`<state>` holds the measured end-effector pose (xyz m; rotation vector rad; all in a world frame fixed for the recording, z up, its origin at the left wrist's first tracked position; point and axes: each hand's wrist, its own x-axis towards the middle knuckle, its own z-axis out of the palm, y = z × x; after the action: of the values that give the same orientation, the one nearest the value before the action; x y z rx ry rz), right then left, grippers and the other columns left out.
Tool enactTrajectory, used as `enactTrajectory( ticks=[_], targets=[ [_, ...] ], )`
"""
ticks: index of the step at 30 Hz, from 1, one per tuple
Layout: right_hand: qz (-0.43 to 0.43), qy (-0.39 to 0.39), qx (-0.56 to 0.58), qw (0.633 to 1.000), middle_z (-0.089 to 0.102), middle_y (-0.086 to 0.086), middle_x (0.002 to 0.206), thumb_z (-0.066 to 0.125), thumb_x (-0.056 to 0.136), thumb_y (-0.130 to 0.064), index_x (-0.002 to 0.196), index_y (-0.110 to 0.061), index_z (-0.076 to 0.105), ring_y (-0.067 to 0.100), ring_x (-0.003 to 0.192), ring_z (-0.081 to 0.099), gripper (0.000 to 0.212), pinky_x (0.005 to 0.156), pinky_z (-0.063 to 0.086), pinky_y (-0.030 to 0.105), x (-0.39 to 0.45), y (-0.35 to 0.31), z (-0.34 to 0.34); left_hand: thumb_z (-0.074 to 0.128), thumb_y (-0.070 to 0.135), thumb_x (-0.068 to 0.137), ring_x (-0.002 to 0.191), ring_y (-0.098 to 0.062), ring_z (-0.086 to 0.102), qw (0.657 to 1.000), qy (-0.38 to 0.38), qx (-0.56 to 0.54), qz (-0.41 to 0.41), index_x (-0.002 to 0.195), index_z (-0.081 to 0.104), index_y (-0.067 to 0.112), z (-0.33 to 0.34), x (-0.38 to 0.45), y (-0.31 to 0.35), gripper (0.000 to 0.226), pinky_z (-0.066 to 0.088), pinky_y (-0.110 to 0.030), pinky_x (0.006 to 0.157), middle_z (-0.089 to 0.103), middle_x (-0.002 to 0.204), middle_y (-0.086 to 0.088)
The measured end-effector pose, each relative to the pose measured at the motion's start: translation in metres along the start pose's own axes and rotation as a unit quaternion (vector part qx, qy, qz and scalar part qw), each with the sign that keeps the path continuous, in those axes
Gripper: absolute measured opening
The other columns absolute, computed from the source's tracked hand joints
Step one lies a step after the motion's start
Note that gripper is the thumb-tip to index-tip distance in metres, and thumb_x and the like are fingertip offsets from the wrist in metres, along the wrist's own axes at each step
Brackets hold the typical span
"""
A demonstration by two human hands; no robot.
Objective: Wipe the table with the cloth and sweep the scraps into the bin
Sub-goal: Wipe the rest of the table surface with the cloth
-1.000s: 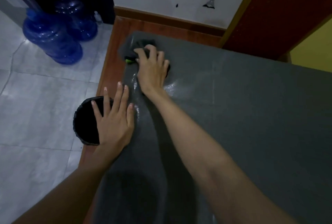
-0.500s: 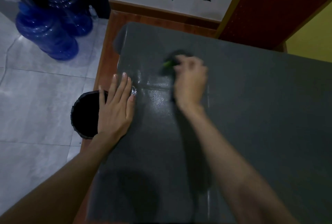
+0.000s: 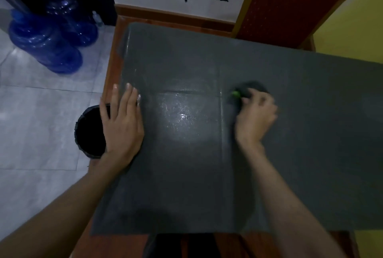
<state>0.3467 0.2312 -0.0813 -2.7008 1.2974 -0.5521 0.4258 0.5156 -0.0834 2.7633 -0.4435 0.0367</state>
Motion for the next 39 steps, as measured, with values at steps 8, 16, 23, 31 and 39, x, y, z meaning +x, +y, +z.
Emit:
enactTrajectory(
  ticks=[8,16,23,31,39],
  targets=[
    [-0.226,-0.102,0.033,0.968,0.056,0.002,0.127,0.075,0.073,-0.017,0.118,-0.034,0.059,0.031,0.093,0.056,0.051,0.072,0.046,0.039,-0.078,-0.023,0.001,0.028,0.031,0.102,0.15,-0.022,0.021,0.998,-0.04,-0.019,-0.048,0.15,0.037,0.012,0.022,-0.11,0.038,0.052,0.011,-0.048,0.122,0.029,0.16,-0.005],
    [0.147,-0.006,-0.008,0.989,0.051,0.015,0.129,0.051,0.095,-0.022,0.12,-0.021,0.059,0.043,0.111,0.049,0.027,0.089,0.037,0.048,-0.015,0.13,-0.034,0.03,0.025,0.103,0.15,-0.023,0.021,0.998,-0.013,-0.029,-0.058,0.147,0.041,0.008,0.016,-0.118,0.046,0.049,0.007,-0.047,0.123,0.031,0.159,-0.007],
    [-0.303,-0.115,0.088,0.942,0.057,0.003,0.126,0.068,0.083,-0.018,0.123,-0.028,0.057,0.026,0.095,0.053,0.043,0.073,0.045,0.039,-0.164,0.024,-0.042,0.028,0.025,0.102,0.15,-0.026,0.02,0.986,0.03,-0.066,-0.15,0.14,0.045,0.008,0.028,-0.176,0.079,0.045,0.005,-0.045,0.123,0.032,0.158,-0.009],
    [0.104,-0.042,-0.044,0.993,0.05,0.015,0.131,0.05,0.096,-0.021,0.121,-0.02,0.059,0.045,0.107,0.048,0.025,0.085,0.038,0.05,-0.064,0.237,-0.079,0.032,0.026,0.103,0.148,-0.027,0.024,0.988,0.059,-0.028,-0.143,0.14,0.044,0.01,0.039,-0.18,0.075,0.042,0.007,-0.044,0.122,0.035,0.157,-0.01],
    [-0.334,-0.151,0.112,0.924,0.051,-0.004,0.129,0.055,0.088,-0.025,0.117,-0.031,0.056,0.023,0.109,0.047,0.029,0.089,0.031,0.039,-0.221,0.089,-0.068,0.03,0.026,0.102,0.148,-0.027,0.024,0.989,0.054,-0.025,-0.133,0.14,0.045,0.01,0.036,-0.181,0.073,0.044,0.007,-0.044,0.121,0.034,0.157,-0.01]
  ],
)
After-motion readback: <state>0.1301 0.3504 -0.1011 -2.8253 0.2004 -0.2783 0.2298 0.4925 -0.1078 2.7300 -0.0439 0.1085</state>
